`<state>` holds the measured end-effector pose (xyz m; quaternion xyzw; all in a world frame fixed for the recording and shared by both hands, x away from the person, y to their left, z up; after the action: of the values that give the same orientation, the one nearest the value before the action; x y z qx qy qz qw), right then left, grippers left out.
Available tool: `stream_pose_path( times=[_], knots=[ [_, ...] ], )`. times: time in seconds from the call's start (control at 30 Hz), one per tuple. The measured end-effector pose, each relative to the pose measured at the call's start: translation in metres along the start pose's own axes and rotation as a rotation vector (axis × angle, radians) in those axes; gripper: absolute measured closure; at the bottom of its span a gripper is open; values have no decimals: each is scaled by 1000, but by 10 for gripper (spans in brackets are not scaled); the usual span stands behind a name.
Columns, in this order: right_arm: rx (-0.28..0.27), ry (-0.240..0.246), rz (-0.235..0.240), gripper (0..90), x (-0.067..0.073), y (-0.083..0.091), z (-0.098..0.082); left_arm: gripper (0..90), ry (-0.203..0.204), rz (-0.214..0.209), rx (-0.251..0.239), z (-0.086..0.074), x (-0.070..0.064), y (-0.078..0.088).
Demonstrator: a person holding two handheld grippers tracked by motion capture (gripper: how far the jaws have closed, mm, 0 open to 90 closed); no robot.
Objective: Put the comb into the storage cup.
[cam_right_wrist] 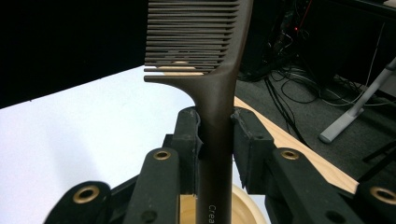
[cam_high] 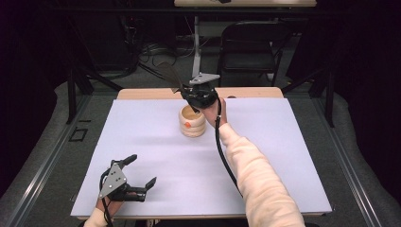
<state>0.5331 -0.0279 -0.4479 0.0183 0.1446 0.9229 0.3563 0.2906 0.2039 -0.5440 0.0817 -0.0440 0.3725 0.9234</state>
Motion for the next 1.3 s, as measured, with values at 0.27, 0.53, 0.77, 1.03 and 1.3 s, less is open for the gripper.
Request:
stream_pose_path(
  times=[0.27,0.53,0.77,1.03,1.3],
  knots=[
    [5,-7,2,720,-1,-4,-4,5,1,1,-1,0,0,0],
    [8,-11,7,720,-1,-7,-9,6,-2,1,0,0,0,0],
    [18,-16,12,720,-1,-10,-15,5,0,3,-1,0,0,0],
    [24,-22,18,720,-1,-11,-21,5,0,5,-1,0,0,0],
    [31,-22,23,720,0,-13,-26,5,-2,5,-1,0,0,1]
  ],
)
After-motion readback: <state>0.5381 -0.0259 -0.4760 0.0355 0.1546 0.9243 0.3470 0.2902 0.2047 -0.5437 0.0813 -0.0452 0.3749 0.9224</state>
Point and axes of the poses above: each handheld gripper's, and its own axes: y roughly backward along the jaws, z roughly out of its top, x roughly to its left, the point moved 4 cm from there along -y, roughly forward along the jaws, and after that the axes turned 8 degrees about -x, right-handed, at the moved point
